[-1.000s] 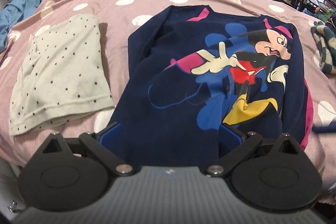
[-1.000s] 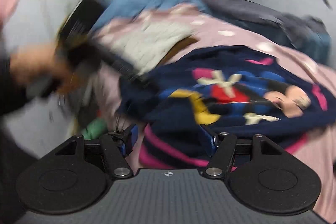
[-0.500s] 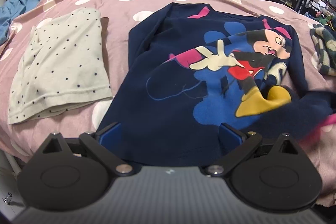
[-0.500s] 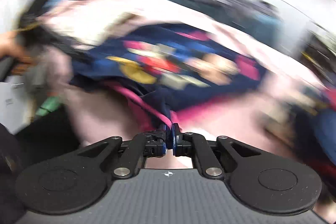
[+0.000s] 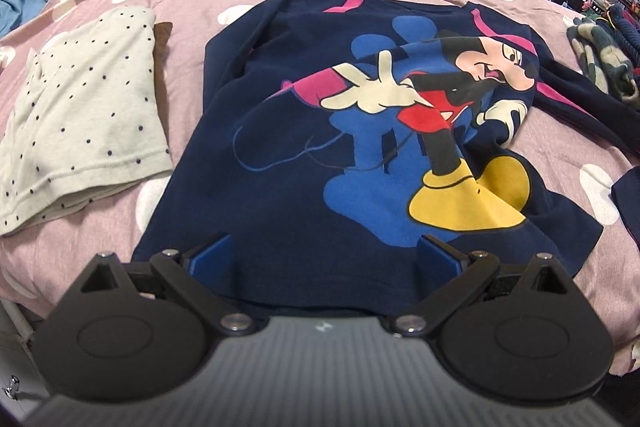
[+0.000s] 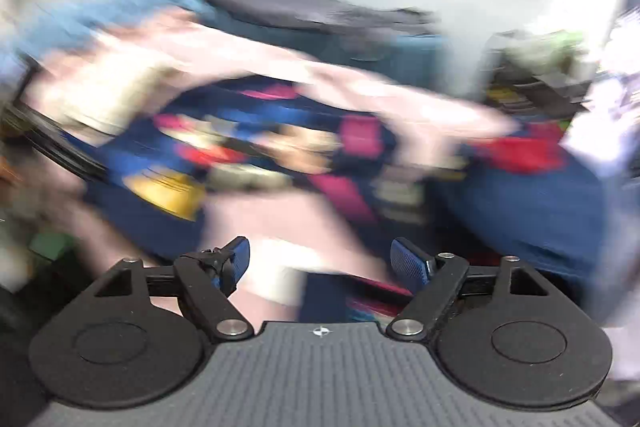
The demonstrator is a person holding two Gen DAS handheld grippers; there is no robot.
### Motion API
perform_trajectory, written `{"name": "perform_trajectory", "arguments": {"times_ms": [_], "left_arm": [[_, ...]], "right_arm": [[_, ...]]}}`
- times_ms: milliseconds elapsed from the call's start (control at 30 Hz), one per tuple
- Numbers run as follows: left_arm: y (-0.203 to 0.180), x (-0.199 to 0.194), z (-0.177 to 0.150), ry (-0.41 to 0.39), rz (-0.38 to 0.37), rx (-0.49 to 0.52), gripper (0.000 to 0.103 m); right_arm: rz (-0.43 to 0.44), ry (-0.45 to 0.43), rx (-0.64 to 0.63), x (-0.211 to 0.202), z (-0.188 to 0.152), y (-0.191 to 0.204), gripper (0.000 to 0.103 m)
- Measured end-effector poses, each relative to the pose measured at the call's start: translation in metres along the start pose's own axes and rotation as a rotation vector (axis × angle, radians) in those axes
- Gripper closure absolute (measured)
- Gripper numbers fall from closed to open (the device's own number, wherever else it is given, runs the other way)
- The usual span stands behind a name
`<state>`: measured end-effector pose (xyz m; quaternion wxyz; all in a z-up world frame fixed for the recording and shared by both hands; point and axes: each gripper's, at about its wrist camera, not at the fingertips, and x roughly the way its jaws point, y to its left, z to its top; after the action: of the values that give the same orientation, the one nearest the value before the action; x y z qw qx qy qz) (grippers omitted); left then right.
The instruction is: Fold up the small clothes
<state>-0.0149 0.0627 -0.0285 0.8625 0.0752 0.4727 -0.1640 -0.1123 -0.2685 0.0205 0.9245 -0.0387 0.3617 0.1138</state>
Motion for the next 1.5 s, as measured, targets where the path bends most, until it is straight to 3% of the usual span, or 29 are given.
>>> {"name": "perform_trajectory", "arguments": {"times_ms": [133, 267, 300, 333, 367, 400, 467, 567, 667, 767, 800, 833, 900, 933, 967, 1033, 1200, 1233, 1267, 1300, 1367, 1433, 1500], "left_arm": [[0.001, -0.005, -0.004, -0.012, -0.004, -0.010, 0.002], [0.004, -0.003, -0.007, 0.000, 0.010, -0.011, 0.002], [0.005, -0.003, -0.007, 0.001, 0.011, -0.013, 0.002], [0.007, -0.003, -0.007, -0.004, 0.011, -0.016, 0.002], [0.009, -0.003, -0.007, -0.009, 0.012, -0.021, 0.002], [0.010, -0.003, -0.007, -0.012, 0.014, -0.028, 0.002], [0.016, -0.004, -0.005, -0.017, 0.020, -0.042, 0.002], [0.027, -0.003, -0.004, -0.016, 0.028, -0.067, 0.002], [0.037, -0.002, -0.004, -0.012, 0.052, -0.077, 0.002], [0.049, 0.002, -0.005, 0.001, 0.070, -0.106, 0.002], [0.053, 0.004, -0.006, 0.004, 0.074, -0.120, 0.002], [0.056, 0.004, -0.007, 0.008, 0.072, -0.134, 0.002], [0.059, 0.001, -0.011, -0.006, 0.052, -0.137, 0.003], [0.058, -0.001, -0.013, -0.018, 0.039, -0.124, 0.011], [0.055, -0.002, -0.013, -0.022, 0.023, -0.109, 0.021], [0.050, 0.000, -0.013, -0.008, -0.021, -0.086, 0.024], [0.033, 0.015, -0.020, 0.024, -0.035, -0.069, 0.019], [0.028, 0.018, -0.021, 0.032, -0.027, -0.060, 0.024], [0.026, 0.018, -0.022, 0.027, -0.050, -0.058, 0.043], [0.024, 0.016, -0.022, 0.019, -0.075, -0.061, 0.052], [0.021, 0.013, -0.020, 0.010, -0.053, -0.040, 0.080], [0.025, 0.008, -0.017, 0.003, -0.070, -0.055, 0.088], [0.039, 0.004, -0.015, 0.031, -0.100, -0.078, 0.085]], "right_arm": [[0.081, 0.066, 0.137, 0.069, -0.001, 0.005, 0.002], [0.152, 0.178, 0.300, 0.118, -0.015, 0.007, 0.023], [0.151, 0.196, 0.293, 0.122, -0.017, 0.010, 0.034], [0.134, 0.183, 0.271, 0.117, -0.019, 0.014, 0.061], [0.120, 0.174, 0.267, 0.109, -0.020, 0.015, 0.094], [0.125, 0.158, 0.292, 0.098, -0.019, 0.011, 0.100], [0.093, 0.109, 0.341, 0.069, -0.020, -0.007, 0.100], [-0.014, 0.099, 0.316, 0.019, -0.021, -0.024, 0.100], [-0.046, 0.224, 0.305, -0.004, -0.034, -0.037, 0.100], [-0.079, 0.373, 0.267, 0.002, -0.058, -0.035, 0.099], [-0.113, 0.371, 0.249, 0.005, -0.062, -0.033, 0.093], [-0.129, 0.349, 0.260, 0.002, -0.065, -0.035, 0.077], [-0.110, 0.268, 0.313, -0.003, -0.059, -0.038, 0.067], [-0.097, 0.216, 0.326, -0.006, -0.053, -0.037, 0.057], [-0.082, 0.187, 0.329, -0.006, -0.049, -0.037, 0.041], [-0.072, 0.167, 0.321, 0.002, -0.041, -0.033, 0.016], [-0.057, 0.185, 0.298, 0.020, -0.041, -0.025, 0.016], [-0.048, 0.188, 0.300, 0.021, -0.043, -0.024, 0.016], [-0.044, 0.187, 0.304, 0.021, -0.045, -0.023, 0.016], [-0.048, 0.190, 0.310, 0.022, -0.044, -0.026, 0.016], [-0.063, 0.195, 0.316, 0.023, -0.044, -0.025, 0.016], [-0.071, 0.194, 0.322, 0.022, -0.046, -0.025, 0.016], [-0.071, 0.185, 0.330, 0.023, -0.045, -0.025, 0.014]]}}
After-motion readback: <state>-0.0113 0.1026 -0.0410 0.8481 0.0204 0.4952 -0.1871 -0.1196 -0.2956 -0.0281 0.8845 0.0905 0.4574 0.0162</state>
